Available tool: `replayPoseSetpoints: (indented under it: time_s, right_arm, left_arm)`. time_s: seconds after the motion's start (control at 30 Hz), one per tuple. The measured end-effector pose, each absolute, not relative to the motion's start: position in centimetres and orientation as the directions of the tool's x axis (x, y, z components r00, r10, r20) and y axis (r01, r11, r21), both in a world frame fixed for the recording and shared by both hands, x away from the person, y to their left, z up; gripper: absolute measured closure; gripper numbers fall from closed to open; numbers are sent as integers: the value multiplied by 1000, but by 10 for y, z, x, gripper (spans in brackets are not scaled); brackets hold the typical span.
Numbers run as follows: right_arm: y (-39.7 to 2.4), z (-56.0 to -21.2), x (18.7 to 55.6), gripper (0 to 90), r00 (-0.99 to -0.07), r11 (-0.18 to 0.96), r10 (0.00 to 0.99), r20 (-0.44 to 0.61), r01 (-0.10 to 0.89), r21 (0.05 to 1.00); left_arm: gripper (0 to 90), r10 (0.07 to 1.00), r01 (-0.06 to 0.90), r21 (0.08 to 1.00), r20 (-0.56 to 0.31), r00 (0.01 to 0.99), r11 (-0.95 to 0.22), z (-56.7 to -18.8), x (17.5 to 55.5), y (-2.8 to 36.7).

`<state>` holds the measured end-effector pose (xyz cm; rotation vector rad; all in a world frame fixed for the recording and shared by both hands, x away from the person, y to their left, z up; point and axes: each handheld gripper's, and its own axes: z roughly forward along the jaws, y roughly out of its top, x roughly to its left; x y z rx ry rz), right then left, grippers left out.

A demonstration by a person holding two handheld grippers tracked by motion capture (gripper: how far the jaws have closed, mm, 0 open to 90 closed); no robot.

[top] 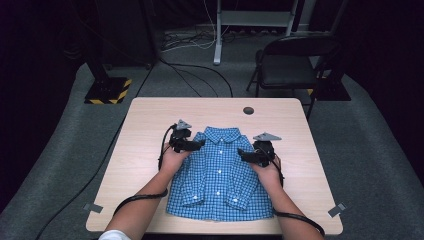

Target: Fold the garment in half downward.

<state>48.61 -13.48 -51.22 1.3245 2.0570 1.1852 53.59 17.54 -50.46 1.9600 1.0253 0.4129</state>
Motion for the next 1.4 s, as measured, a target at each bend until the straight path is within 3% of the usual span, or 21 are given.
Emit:
replayPoseSetpoints:
  time_s: [1.4]
  right_arm:
    - [-121, -518, 539, 199, -362, 138, 926, 102, 579, 804]
  left_arm:
    - [216, 857, 554, 791, -76, 510, -259, -526, 572, 167]
